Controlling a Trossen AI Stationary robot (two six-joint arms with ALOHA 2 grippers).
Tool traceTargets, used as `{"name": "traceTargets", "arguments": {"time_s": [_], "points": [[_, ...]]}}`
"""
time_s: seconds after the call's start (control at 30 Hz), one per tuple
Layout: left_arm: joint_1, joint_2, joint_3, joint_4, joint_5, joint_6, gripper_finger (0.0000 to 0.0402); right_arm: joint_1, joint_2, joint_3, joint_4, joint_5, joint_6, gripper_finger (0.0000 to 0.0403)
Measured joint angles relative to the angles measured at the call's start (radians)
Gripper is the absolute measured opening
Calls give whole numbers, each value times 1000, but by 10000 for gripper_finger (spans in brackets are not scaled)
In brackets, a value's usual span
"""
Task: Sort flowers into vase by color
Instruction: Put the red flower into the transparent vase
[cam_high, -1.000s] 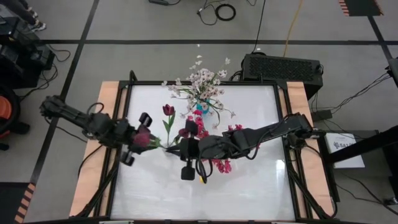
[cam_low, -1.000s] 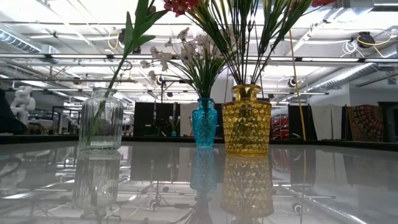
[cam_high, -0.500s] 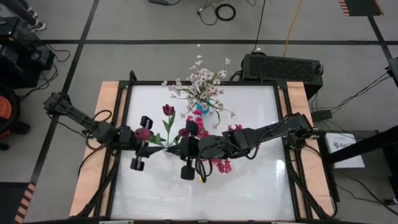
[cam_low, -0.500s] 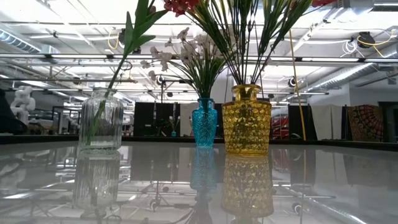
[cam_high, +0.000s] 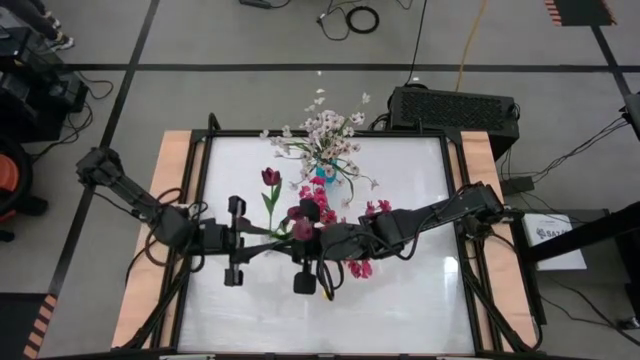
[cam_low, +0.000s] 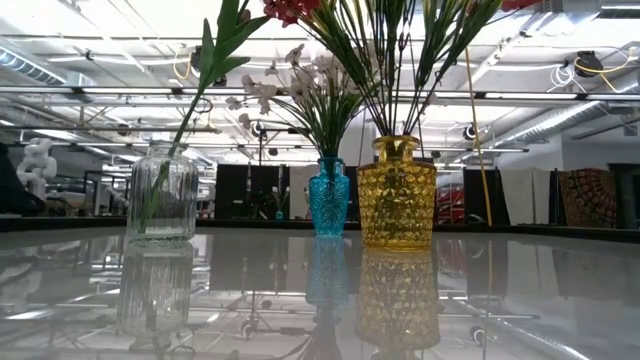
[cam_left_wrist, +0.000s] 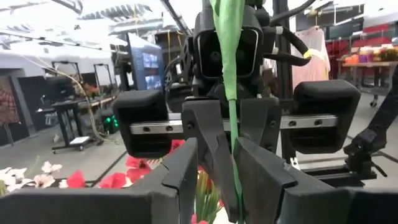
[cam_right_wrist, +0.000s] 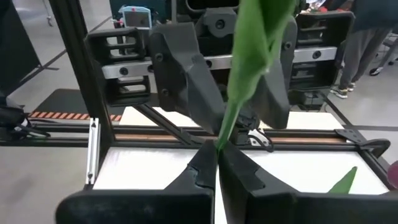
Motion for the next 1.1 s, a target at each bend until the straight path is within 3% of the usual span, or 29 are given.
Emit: {"name": "traceTargets", "arguments": {"time_s": [0.6,0.93,1.1], "points": [[-57,-6,22,-34,-69,-36,122,8,3,-1,-42,-7,27,0],[-52,24,33,-38,-68,-79,236,3,3,-1,-42,-5,29,0],[-40,37,33,15,-81,-60,253,-2,3,-1,-42,-2,29,0]]}}
